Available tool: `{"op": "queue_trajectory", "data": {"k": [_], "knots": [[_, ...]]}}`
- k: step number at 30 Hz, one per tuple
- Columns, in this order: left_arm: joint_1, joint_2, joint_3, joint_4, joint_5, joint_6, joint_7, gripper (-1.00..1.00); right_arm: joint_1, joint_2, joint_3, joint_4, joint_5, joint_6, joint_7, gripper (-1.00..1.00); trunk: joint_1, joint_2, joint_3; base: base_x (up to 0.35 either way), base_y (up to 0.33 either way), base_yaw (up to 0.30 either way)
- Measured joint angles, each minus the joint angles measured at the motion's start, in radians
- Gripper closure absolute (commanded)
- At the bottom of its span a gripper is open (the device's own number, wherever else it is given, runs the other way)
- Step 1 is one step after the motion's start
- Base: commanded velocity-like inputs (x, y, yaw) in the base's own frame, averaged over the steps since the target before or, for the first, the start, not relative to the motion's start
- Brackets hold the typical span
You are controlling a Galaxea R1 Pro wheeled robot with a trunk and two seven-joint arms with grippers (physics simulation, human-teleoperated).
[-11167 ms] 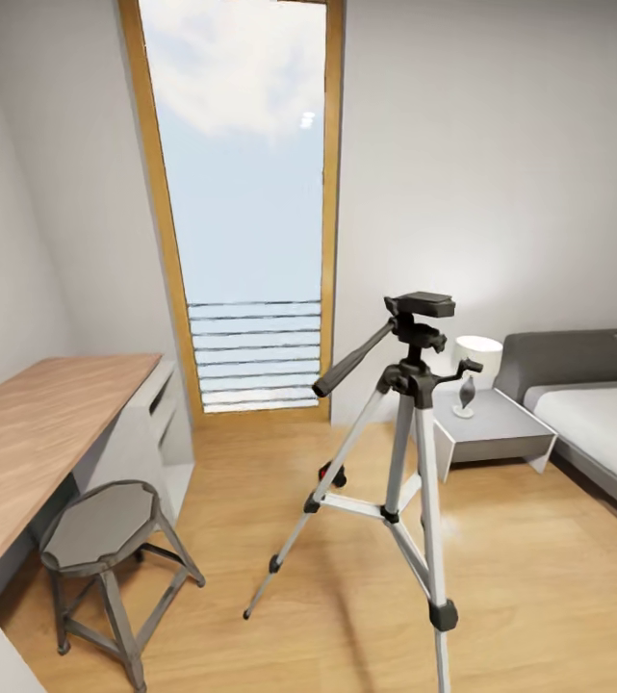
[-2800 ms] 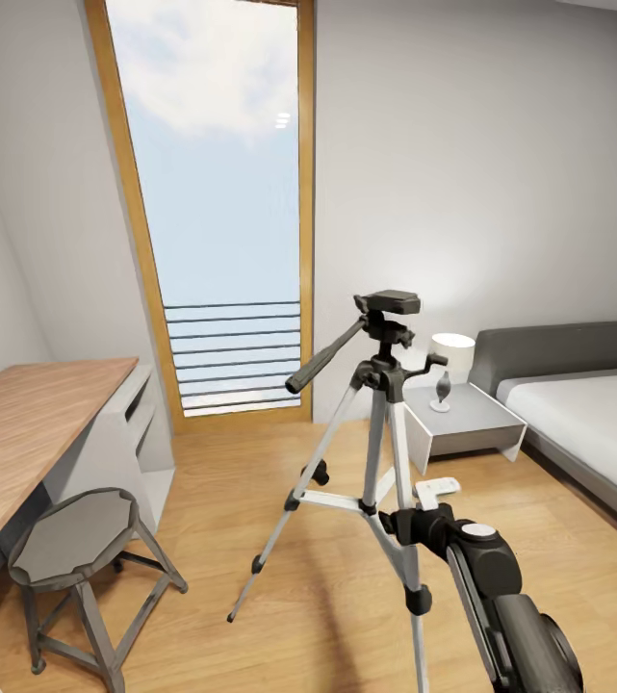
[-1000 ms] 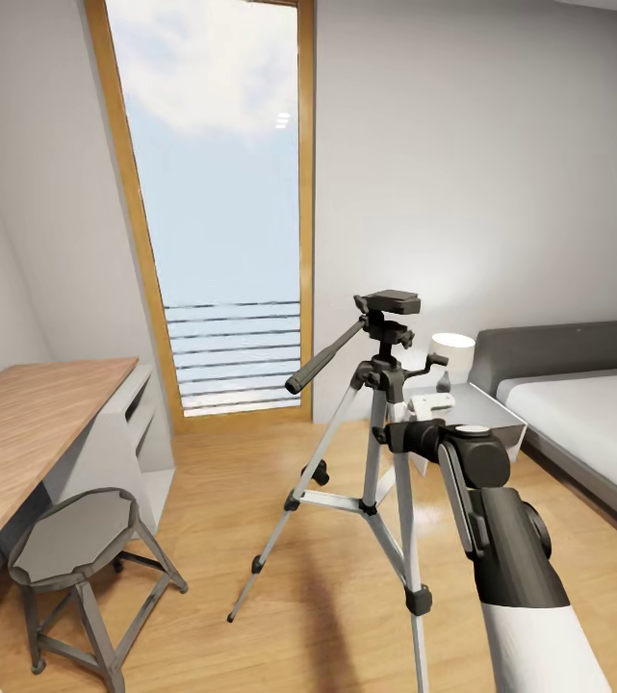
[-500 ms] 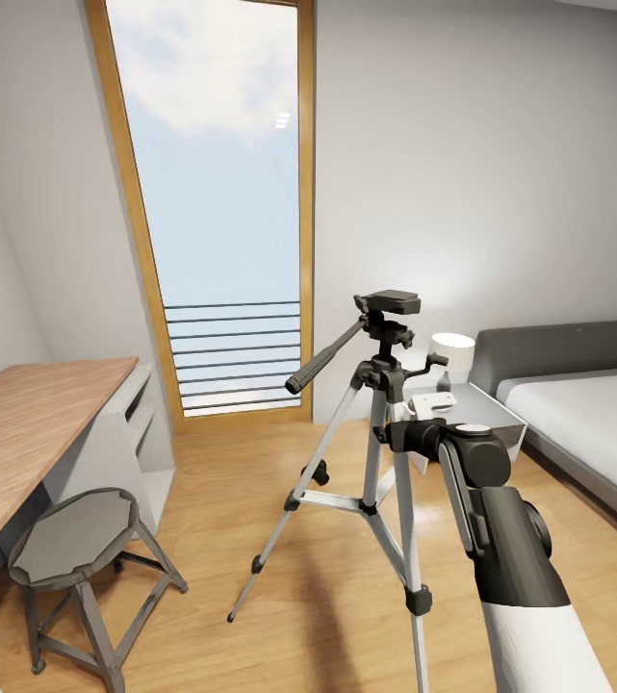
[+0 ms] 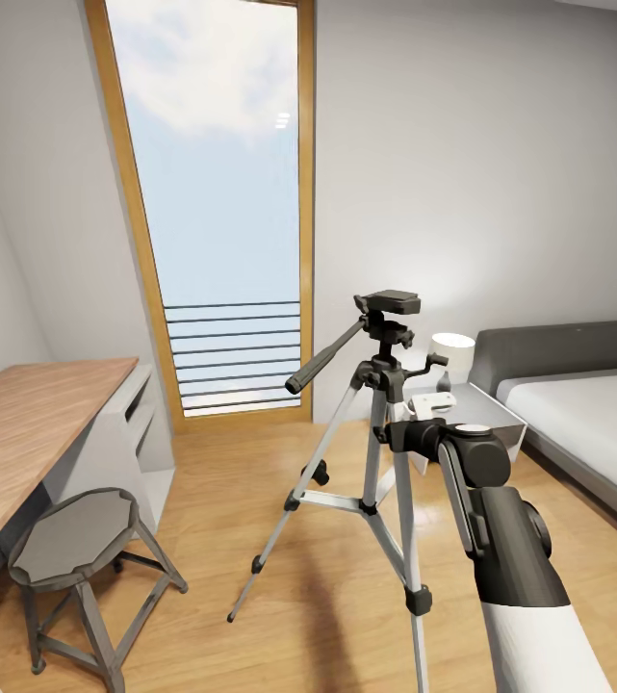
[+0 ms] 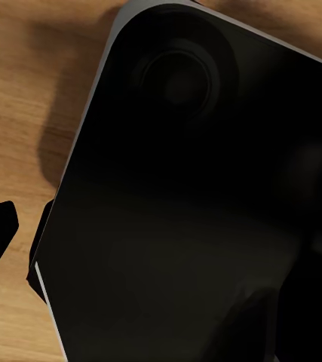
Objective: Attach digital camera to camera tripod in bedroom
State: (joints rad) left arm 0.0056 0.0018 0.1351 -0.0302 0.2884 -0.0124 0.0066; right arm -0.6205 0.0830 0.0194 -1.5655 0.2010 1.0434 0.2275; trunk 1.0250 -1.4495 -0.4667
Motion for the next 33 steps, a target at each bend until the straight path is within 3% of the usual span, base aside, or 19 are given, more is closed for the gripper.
{"op": "queue_trajectory", "data": {"k": [5,6,9,13,15,33], "knots": [[0.0,0.0,0.0,0.0,0.0,0.0,0.0,-1.0,0.0,0.0,0.0,0.0,0.0,0.0,0.0,-1.0,0.0,0.0,0.0,0.0,0.0,0.0],[0.0,0.0,0.0,0.0,0.0,0.0,0.0,-1.0,0.0,-0.001,0.0,0.0,0.0,0.0,0.0,1.0,0.0,0.0,0.0,0.0,0.0,0.0],[0.0,0.0,0.0,0.0,0.0,0.0,0.0,-1.0,0.0,-0.001,0.001,0.0,-0.013,0.0,0.001,1.0,0.0,0.0,0.0,0.0,0.0,0.0],[0.0,0.0,0.0,0.0,0.0,0.0,0.0,-1.0,0.0,-0.001,-0.001,0.0,0.014,-0.001,0.002,1.0,0.0,0.0,0.0,0.0,0.0,0.0],[0.0,0.0,0.0,0.0,0.0,0.0,0.0,-1.0,0.0,-0.002,-0.001,0.0,-0.001,0.0,0.001,1.0,0.0,0.0,0.0,0.0,0.0,0.0],[0.0,0.0,0.0,0.0,0.0,0.0,0.0,-1.0,-0.001,-0.008,-0.008,-0.001,-0.008,0.0,-0.007,1.0,0.0,0.0,0.0,0.0,0.0,0.0]]}}
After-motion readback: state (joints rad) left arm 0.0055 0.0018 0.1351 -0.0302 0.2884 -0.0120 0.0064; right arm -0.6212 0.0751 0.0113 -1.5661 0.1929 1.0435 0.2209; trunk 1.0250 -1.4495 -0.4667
